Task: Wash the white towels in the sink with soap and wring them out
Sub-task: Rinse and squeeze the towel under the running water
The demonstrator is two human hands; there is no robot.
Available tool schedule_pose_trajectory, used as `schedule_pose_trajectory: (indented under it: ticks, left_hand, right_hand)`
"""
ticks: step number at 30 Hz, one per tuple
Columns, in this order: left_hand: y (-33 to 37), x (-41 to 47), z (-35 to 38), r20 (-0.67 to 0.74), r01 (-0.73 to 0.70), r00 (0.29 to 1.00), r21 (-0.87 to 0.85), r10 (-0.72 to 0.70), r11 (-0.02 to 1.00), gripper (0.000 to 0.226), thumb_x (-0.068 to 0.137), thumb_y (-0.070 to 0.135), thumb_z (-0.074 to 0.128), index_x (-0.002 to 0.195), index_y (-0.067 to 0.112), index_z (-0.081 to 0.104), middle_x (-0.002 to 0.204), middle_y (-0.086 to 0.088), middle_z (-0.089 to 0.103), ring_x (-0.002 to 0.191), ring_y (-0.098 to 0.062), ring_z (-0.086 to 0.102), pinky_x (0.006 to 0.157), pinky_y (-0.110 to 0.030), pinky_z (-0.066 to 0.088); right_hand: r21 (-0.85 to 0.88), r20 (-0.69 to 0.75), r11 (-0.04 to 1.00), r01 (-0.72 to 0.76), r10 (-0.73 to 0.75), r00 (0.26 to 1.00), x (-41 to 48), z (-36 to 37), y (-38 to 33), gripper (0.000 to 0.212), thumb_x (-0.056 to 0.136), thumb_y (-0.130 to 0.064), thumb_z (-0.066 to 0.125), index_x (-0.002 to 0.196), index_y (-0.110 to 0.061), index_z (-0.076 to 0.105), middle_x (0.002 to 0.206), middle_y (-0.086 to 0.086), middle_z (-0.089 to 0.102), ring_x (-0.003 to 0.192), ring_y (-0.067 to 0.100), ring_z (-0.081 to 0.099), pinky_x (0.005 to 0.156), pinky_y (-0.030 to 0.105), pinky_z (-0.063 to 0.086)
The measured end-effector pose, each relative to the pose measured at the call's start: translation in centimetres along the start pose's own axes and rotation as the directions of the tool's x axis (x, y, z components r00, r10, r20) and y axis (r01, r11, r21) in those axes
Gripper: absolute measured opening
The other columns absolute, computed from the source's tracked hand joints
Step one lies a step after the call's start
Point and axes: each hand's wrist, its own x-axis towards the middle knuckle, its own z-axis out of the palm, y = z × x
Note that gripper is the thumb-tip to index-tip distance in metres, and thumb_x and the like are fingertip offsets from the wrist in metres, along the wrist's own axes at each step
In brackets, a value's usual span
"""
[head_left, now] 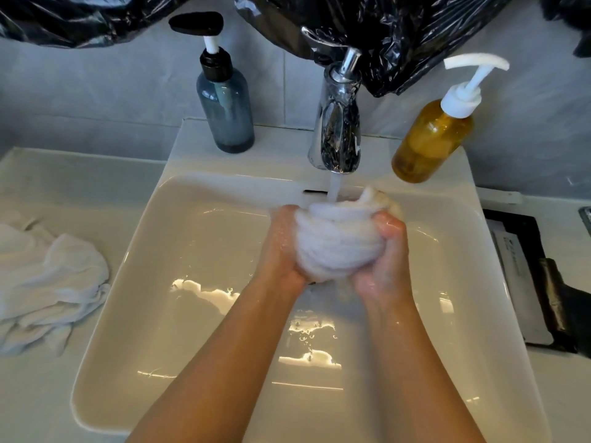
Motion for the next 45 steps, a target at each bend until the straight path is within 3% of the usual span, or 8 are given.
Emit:
schedule_pose_trajectory:
  ticks: [6, 10, 17, 20, 25, 29, 36, 45]
  left_hand:
    - [0.2, -0.4, -1.3, -0.171, -0.228, 0.961, -0.042, 0.218, 0.973, 0.021, 0.088, 0.03, 0.052, 0.078, 0.014, 0.06, 0.071, -0.008, 0.064, 0.075, -0.026, 0.066, 0.064, -0.031, 0.053]
    - [1.0, -1.3, -2.2, -0.289, -0.585, 0.738, 0.175, 0.61, 0.792, 0.019, 0.077, 0.037, 0.059, 0.077, 0.018, 0.055, 0.07, 0.008, 0.057, 0.073, -0.012, 0.059, 0.067, -0.031, 0.046]
    - [0.9, -2.1, -4.3, -0.1, -0.829, 0.471, 0.29, 0.876, 0.479, 0.022, 0.08, 0.045, 0.06, 0.094, 0.028, 0.055, 0.084, 0.013, 0.059, 0.082, -0.013, 0.057, 0.076, -0.035, 0.05]
    - [1.5, -2.2, -4.7, 0.057, -0.824, 0.518, 0.301, 0.853, 0.48, 0.04, 0.08, 0.047, 0.06, 0.115, 0.03, 0.054, 0.097, 0.005, 0.058, 0.089, -0.019, 0.059, 0.081, -0.041, 0.052]
    - [1.6, -2.6, -4.9, 0.207, -0.678, 0.734, 0.263, 0.647, 0.686, 0.055, 0.074, 0.056, 0.069, 0.12, 0.027, 0.064, 0.116, -0.003, 0.067, 0.113, -0.027, 0.063, 0.1, -0.055, 0.049]
    - [0.7, -2.2, -5.7, 0.352, -0.662, 0.745, 0.289, 0.567, 0.691, 0.064, 0.078, 0.061, 0.067, 0.128, 0.022, 0.062, 0.133, -0.009, 0.061, 0.125, -0.028, 0.057, 0.105, -0.053, 0.043]
    - [-1.0, -1.8, -2.3, -0.211, -0.265, 0.942, 0.003, 0.26, 0.964, 0.069, 0.062, 0.056, 0.066, 0.109, 0.006, 0.067, 0.106, -0.014, 0.073, 0.102, -0.034, 0.07, 0.093, -0.051, 0.054]
    - [0.6, -0.5, -2.2, 0.022, 0.048, 0.999, 0.039, -0.049, 0.998, 0.045, 0.086, 0.046, 0.05, 0.098, 0.008, 0.07, 0.102, -0.02, 0.072, 0.085, -0.03, 0.07, 0.081, -0.039, 0.051]
  right_hand:
    - [0.093, 0.027, 0.99, -0.104, 0.102, 0.994, -0.2, 1.2, 0.2, 0.082, 0.061, -0.042, 0.085, 0.126, -0.002, 0.053, 0.124, 0.015, 0.06, 0.115, 0.029, 0.061, 0.092, 0.036, 0.054]
    - [0.233, 0.043, 0.96, -0.154, 0.148, 0.988, -0.9, 1.6, 0.8, 0.027, 0.077, -0.02, 0.053, 0.095, -0.021, 0.072, 0.11, 0.011, 0.061, 0.113, 0.031, 0.055, 0.093, 0.043, 0.047]
    - [0.237, 0.078, 0.94, -0.246, 0.234, 0.969, -1.4, 2.9, 0.4, 0.058, 0.088, -0.042, 0.055, 0.127, -0.001, 0.047, 0.138, 0.021, 0.05, 0.132, 0.036, 0.047, 0.115, 0.051, 0.031]
    - [0.099, 0.074, 0.942, -0.319, 0.313, 0.947, -1.0, 3.3, 0.6, 0.082, 0.089, -0.061, 0.055, 0.143, 0.0, 0.047, 0.143, 0.024, 0.052, 0.135, 0.037, 0.049, 0.116, 0.052, 0.033]
    - [-0.005, -0.035, 0.949, -0.314, 0.314, 0.949, -0.2, 2.6, -0.1, 0.049, 0.08, -0.039, 0.063, 0.113, -0.003, 0.063, 0.112, 0.016, 0.066, 0.108, 0.028, 0.064, 0.093, 0.038, 0.052]
    - [-0.075, -0.073, 0.905, -0.419, 0.414, 0.907, 0.2, 2.2, -1.3, 0.045, 0.072, -0.037, 0.066, 0.108, -0.01, 0.06, 0.106, 0.015, 0.059, 0.101, 0.027, 0.059, 0.09, 0.038, 0.046]
    - [-0.258, -0.225, 0.964, -0.061, 0.001, 0.974, -0.4, 2.9, -0.3, 0.006, 0.08, -0.011, 0.059, 0.084, -0.014, 0.061, 0.074, 0.0, 0.062, 0.071, 0.017, 0.063, 0.06, 0.027, 0.052]
    - [-0.62, -0.061, 0.772, 0.138, -0.222, 0.973, -0.7, 2.8, -1.1, 0.007, 0.063, -0.029, 0.065, 0.07, -0.028, 0.063, 0.065, -0.014, 0.063, 0.066, 0.004, 0.061, 0.06, 0.021, 0.048]
